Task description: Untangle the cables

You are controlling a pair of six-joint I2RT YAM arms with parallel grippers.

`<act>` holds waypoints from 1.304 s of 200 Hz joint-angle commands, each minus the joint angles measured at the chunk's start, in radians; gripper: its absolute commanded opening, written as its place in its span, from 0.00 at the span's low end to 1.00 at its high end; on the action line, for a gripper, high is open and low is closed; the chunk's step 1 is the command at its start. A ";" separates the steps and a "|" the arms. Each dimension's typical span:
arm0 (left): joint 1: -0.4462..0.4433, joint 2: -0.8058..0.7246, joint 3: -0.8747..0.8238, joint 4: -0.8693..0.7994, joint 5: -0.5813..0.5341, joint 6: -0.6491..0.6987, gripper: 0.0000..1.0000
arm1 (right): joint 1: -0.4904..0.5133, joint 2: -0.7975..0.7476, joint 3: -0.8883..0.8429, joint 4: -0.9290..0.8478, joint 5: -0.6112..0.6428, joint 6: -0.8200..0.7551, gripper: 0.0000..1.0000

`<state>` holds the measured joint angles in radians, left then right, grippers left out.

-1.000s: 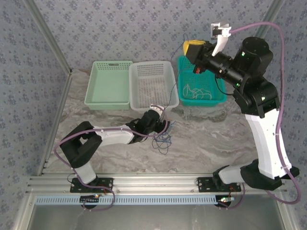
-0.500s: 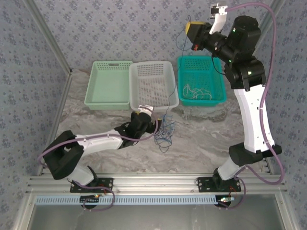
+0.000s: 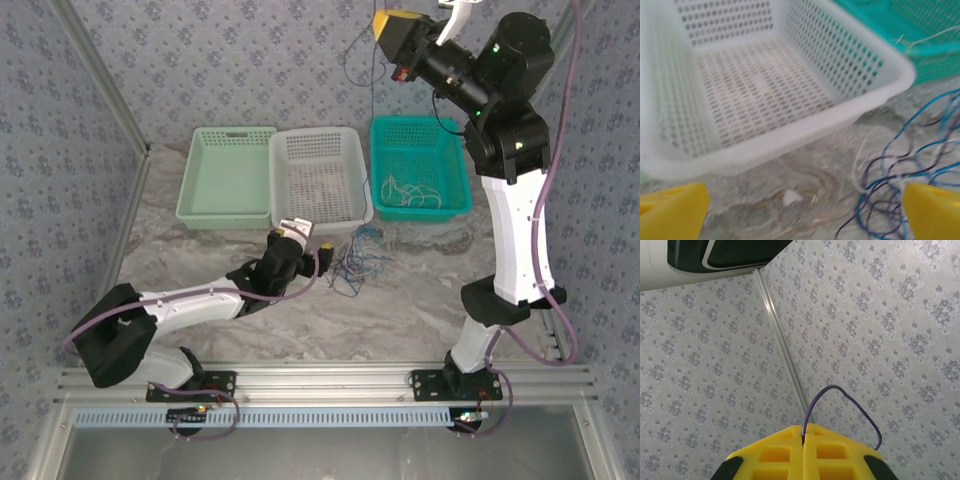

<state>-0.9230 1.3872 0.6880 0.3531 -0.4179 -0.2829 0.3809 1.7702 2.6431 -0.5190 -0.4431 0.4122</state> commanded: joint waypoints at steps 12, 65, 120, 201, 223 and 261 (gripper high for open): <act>0.004 0.033 0.086 0.175 0.116 0.064 0.99 | 0.044 0.004 0.003 -0.012 -0.019 0.016 0.00; 0.003 0.220 0.210 0.277 0.223 0.083 0.99 | 0.109 -0.002 -0.002 -0.021 -0.020 0.014 0.00; 0.004 0.391 0.316 0.165 0.216 0.086 0.88 | 0.115 -0.041 -0.002 0.040 -0.011 0.061 0.00; 0.003 0.365 0.170 0.089 0.153 0.076 0.64 | 0.005 -0.095 0.011 0.143 -0.075 0.203 0.00; 0.000 0.345 0.160 0.060 0.157 0.091 0.55 | -0.017 -0.101 0.046 0.157 -0.061 0.228 0.00; -0.010 0.296 0.126 0.086 0.123 0.093 0.61 | -0.050 -0.112 0.055 0.166 -0.060 0.287 0.00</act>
<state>-0.9257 1.7130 0.8478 0.5224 -0.2626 -0.1909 0.3393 1.6817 2.6736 -0.3916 -0.4942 0.6460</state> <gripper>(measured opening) 0.584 0.054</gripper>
